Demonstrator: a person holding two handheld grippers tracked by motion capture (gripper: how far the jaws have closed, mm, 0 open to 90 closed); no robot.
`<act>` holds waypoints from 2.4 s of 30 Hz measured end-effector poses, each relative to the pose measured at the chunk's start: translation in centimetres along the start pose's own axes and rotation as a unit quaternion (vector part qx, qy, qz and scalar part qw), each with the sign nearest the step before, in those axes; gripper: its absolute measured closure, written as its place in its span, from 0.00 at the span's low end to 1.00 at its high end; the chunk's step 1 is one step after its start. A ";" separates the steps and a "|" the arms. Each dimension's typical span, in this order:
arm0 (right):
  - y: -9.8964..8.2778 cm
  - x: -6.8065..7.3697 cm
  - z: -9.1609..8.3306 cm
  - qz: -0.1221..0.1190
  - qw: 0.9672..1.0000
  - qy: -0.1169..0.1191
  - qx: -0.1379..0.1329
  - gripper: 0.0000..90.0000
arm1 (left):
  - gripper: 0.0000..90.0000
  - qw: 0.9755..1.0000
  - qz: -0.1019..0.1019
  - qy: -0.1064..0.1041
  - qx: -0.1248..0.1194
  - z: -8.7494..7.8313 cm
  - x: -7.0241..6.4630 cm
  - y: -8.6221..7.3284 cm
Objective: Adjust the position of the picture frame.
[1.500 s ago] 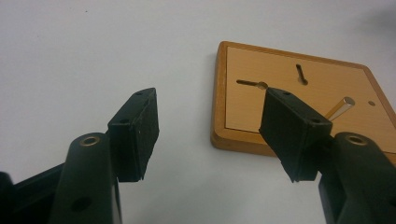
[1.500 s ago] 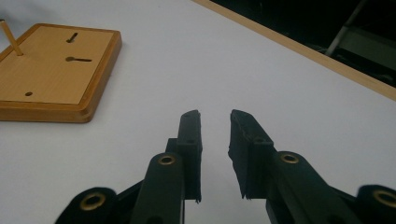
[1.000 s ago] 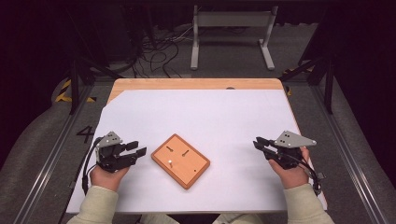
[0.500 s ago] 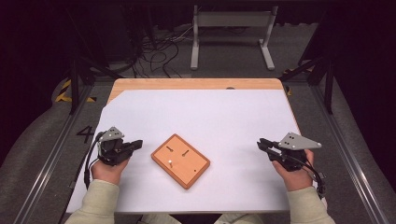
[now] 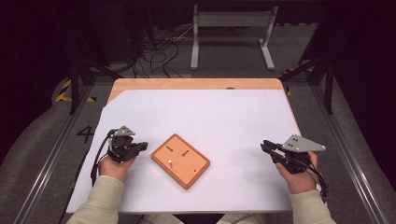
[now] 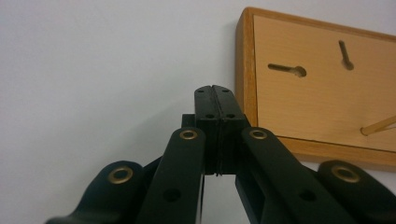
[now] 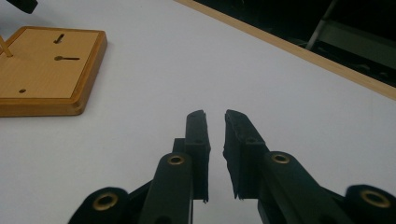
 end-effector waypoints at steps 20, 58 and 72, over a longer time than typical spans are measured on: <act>-0.2 -0.1 -0.4 0.004 1.000 -0.004 0.002 0.88 | 1.00 0.997 0.014 -0.025 0.075 2.2 -0.4 -0.1; -0.2 -0.2 -0.5 0.007 1.000 -0.002 0.001 0.86 | 1.00 0.980 0.052 -0.138 0.133 2.9 -5.4 -0.5; 0.0 0.5 0.0 0.006 0.999 0.049 0.016 1.00 | 1.00 0.967 0.096 -0.187 0.145 3.9 -8.8 -0.4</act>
Point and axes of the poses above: each handheld gripper's, and its own axes: z roughly forward along the jaws, y roughly out of its top, x roughly to its left, the point moved 2 cm from there along z, roughly forward along the jaws, and after that the axes turned 1 degree about y, right-handed, at the moved point
